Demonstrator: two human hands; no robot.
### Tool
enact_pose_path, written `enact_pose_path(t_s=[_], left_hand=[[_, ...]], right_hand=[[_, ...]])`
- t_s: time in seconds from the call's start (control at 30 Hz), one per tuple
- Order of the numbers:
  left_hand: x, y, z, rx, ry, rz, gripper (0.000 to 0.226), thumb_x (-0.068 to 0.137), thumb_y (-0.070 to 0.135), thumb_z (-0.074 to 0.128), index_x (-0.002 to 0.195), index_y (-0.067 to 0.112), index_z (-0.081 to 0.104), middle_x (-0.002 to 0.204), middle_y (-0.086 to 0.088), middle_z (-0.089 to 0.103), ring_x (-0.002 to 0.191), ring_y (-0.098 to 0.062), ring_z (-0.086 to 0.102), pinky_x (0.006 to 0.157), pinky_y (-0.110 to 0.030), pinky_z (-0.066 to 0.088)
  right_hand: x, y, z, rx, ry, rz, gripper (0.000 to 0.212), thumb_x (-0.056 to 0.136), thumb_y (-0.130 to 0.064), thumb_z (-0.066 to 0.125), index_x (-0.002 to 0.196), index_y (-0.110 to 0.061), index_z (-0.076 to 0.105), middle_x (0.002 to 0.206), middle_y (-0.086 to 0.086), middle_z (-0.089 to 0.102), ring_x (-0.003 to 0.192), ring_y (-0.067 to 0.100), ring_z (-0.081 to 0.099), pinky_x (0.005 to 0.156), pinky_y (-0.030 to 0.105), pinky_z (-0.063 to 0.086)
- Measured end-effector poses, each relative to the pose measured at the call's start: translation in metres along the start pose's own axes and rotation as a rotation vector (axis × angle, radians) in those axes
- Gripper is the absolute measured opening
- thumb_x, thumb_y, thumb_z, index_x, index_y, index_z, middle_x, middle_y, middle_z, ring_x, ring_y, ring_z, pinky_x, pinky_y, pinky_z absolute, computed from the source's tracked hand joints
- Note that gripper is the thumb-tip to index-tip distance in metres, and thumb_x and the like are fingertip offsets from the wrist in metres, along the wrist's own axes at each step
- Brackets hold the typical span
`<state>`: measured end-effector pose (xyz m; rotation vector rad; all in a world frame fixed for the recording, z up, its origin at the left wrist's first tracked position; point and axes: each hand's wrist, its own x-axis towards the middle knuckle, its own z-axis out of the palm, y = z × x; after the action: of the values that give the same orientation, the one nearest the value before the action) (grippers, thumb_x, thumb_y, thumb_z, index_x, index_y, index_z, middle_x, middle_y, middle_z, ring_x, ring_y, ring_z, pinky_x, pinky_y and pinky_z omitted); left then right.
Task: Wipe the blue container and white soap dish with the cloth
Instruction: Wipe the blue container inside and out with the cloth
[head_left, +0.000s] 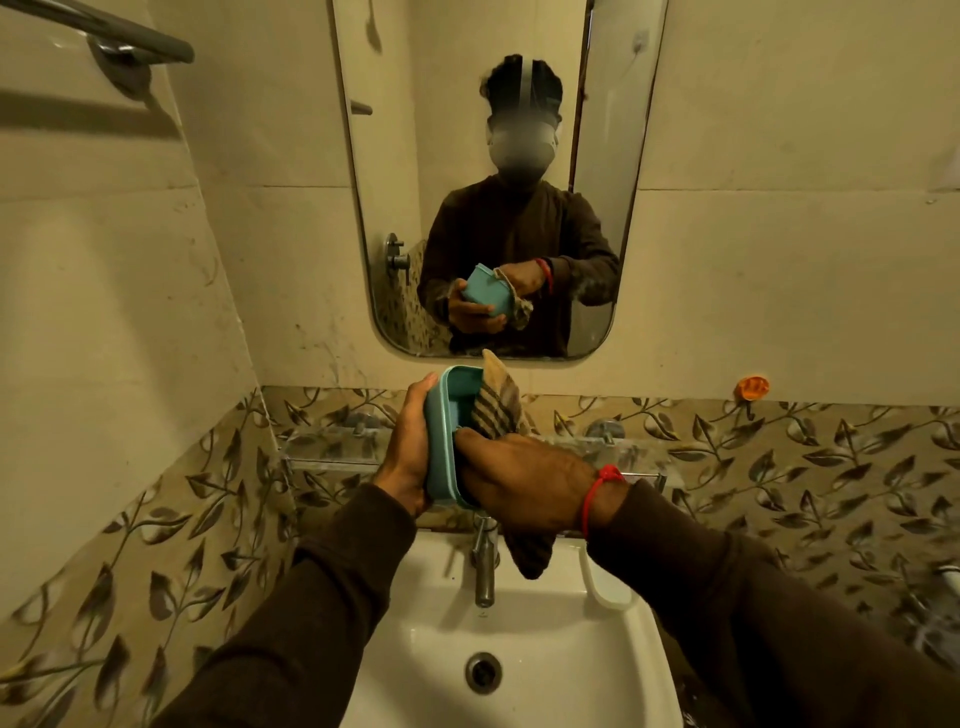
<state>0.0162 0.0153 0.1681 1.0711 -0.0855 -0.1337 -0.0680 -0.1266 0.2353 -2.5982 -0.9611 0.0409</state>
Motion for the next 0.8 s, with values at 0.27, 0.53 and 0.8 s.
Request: enact_pose_path(t_s=[0.27, 0.53, 0.8], left_hand=[[-0.007, 0.000, 0.001, -0.113, -0.054, 0.016, 0.062, 0.093, 0.057, 0.042, 0.110, 0.009, 0.078, 0.109, -0.016, 0.076, 0.099, -0.029, 0.074, 0.076, -0.037, 0.060], [-0.004, 0.013, -0.001, -0.113, 0.104, 0.072, 0.061, 0.089, 0.060, 0.042, 0.092, 0.013, 0.081, 0.086, -0.013, 0.077, 0.073, -0.026, 0.075, 0.060, -0.036, 0.060], [-0.010, 0.009, 0.007, -0.056, 0.243, 0.159, 0.057, 0.074, 0.063, 0.057, 0.097, 0.014, 0.074, 0.087, -0.012, 0.064, 0.074, -0.027, 0.066, 0.062, -0.037, 0.056]], right_hand=[[0.001, 0.001, 0.003, 0.901, 0.219, 0.196, 0.023, 0.097, -0.022, 0.051, 0.117, -0.013, 0.059, 0.118, 0.013, 0.064, 0.107, 0.022, 0.061, 0.098, 0.041, 0.050], [0.001, -0.001, 0.007, -0.289, 0.121, -0.038, 0.085, 0.078, -0.084, 0.029, 0.134, -0.021, 0.037, 0.119, 0.003, 0.060, 0.095, 0.020, 0.062, 0.077, 0.034, 0.056], [0.003, -0.009, 0.025, 0.129, 0.233, 0.004, 0.013, 0.091, -0.022, 0.053, 0.104, -0.021, 0.049, 0.077, -0.007, 0.066, 0.064, 0.006, 0.065, 0.053, 0.021, 0.051]])
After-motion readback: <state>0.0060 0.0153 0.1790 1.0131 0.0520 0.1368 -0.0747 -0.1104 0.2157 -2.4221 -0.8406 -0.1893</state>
